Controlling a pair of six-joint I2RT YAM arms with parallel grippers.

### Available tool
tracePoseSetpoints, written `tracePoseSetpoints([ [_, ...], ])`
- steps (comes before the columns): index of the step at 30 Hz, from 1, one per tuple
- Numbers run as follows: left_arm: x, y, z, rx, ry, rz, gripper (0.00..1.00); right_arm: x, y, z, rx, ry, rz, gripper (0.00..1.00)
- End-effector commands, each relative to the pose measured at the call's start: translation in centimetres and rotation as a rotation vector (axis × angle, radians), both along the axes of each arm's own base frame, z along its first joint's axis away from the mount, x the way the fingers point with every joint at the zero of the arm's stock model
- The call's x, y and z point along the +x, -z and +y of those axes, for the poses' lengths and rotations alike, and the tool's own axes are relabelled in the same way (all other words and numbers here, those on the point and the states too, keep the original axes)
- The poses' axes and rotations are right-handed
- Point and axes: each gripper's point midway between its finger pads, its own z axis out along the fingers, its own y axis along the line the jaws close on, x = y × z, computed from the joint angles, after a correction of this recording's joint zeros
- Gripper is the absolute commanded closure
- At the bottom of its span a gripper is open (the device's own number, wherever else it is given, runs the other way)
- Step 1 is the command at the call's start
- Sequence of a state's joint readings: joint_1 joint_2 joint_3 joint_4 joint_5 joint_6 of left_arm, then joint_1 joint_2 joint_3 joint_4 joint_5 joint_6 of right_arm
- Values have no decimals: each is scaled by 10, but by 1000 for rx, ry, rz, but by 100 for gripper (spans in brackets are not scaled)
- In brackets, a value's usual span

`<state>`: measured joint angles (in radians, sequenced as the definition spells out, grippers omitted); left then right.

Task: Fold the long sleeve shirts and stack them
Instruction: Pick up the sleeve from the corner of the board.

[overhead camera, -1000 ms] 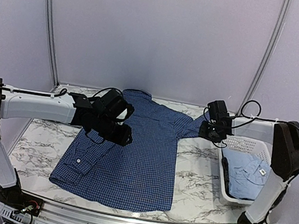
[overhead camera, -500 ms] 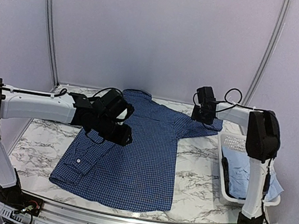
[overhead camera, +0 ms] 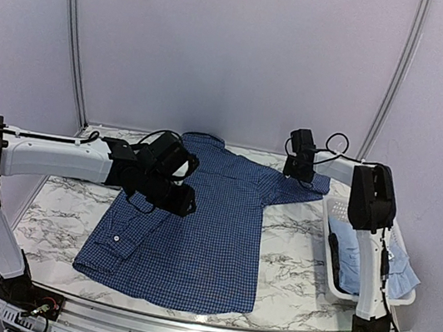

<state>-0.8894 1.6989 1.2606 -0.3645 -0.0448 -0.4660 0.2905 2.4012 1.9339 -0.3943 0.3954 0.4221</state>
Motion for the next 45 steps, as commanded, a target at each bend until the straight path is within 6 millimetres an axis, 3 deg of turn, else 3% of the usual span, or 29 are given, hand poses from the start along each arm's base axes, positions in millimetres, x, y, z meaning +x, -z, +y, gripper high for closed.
tracePoseSetpoints([
  [1, 1, -12, -6, -22, 17, -17, 58, 19, 9, -8, -11, 43, 5, 48],
  [9, 2, -12, -6, -21, 19, -19, 58, 20, 40, -14, -24, 70, 58, 50],
  [16, 2, -12, -9, -29, 21, -12, 58, 18, 39, -11, 1, 69, 49, 77],
  [23, 2, -13, -9, -31, 14, -13, 58, 30, 0, -7, 9, 44, -40, 99],
  [27, 4, -15, -5, -30, -3, -20, 58, 36, -33, -3, 7, 15, -111, 100],
  [29, 4, -17, -3, -34, -12, -21, 58, 37, -61, 2, 6, -8, -168, 100],
  [33, 7, -19, 2, -51, -38, -9, 58, 35, -107, 32, 15, -124, -280, 100],
  [37, 13, -25, 11, -79, -75, -1, 58, 22, -134, 81, 43, -285, -334, 100],
  [41, 21, -33, 23, -123, -127, 12, 58, -9, -141, 149, 82, -488, -350, 100],
  [45, 27, -35, 35, -181, -162, 49, 57, -59, -125, 217, 88, -686, -312, 100],
])
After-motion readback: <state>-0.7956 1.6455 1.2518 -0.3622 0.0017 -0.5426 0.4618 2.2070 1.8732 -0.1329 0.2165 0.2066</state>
